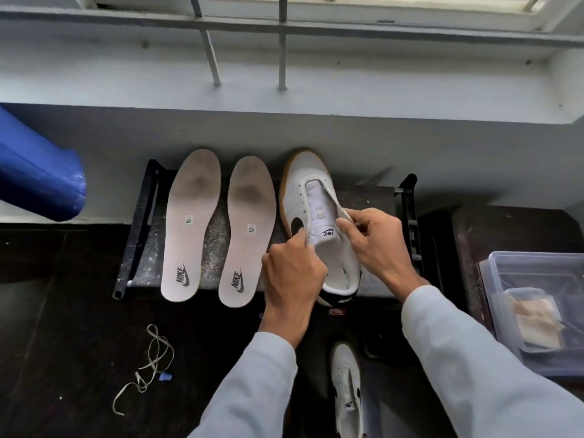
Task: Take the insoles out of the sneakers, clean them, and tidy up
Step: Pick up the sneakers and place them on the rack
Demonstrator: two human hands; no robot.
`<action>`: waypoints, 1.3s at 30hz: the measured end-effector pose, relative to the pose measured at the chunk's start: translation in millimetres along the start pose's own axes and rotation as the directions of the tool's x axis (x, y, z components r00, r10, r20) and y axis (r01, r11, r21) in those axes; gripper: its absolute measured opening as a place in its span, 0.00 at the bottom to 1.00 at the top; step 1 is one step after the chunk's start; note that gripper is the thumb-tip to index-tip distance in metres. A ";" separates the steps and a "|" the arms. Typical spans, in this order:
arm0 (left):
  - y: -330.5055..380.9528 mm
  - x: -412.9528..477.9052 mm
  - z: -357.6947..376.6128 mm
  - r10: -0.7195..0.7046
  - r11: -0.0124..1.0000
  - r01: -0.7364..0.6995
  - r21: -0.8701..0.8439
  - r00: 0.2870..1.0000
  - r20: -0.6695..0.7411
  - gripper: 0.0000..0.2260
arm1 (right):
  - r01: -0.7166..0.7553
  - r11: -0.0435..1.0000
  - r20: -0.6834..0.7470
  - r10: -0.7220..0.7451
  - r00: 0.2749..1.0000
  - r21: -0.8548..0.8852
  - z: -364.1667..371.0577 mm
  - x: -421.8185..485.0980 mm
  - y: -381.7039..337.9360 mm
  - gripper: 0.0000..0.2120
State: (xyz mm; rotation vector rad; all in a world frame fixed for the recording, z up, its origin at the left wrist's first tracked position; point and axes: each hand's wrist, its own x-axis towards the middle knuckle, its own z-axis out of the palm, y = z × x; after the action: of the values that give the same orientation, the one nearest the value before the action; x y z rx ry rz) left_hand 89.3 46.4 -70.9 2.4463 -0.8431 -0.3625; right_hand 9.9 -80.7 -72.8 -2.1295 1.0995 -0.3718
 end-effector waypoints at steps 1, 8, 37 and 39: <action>-0.9 -3.8 -0.7 0.012 1.000 -0.012 -0.009 1.000 -0.016 0.10 | -0.018 0.999 0.004 0.018 1.000 0.039 -2.2 -3.6 0.6 0.09; -30.9 -82.9 9.6 -0.022 0.991 0.015 -0.136 0.999 -0.050 0.20 | -0.091 0.995 -0.135 0.096 0.986 0.045 -1.8 -101.6 41.2 0.13; -196.5 -341.9 484.5 -0.347 0.843 -0.064 0.534 0.693 0.632 0.29 | 0.145 0.777 0.617 0.356 0.702 -0.613 199.7 -406.5 462.2 0.36; -198.7 -337.2 502.9 -0.363 0.851 -0.020 0.524 0.699 0.616 0.27 | 0.134 0.781 0.616 0.362 0.700 -0.610 203.1 -408.7 476.7 0.35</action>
State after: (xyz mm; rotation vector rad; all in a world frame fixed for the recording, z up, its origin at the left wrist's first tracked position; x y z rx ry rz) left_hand -276.0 197.3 -570.7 2.9037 -1.0990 -1.3851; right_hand -411.1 150.5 -525.4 -2.3670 0.9282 0.9773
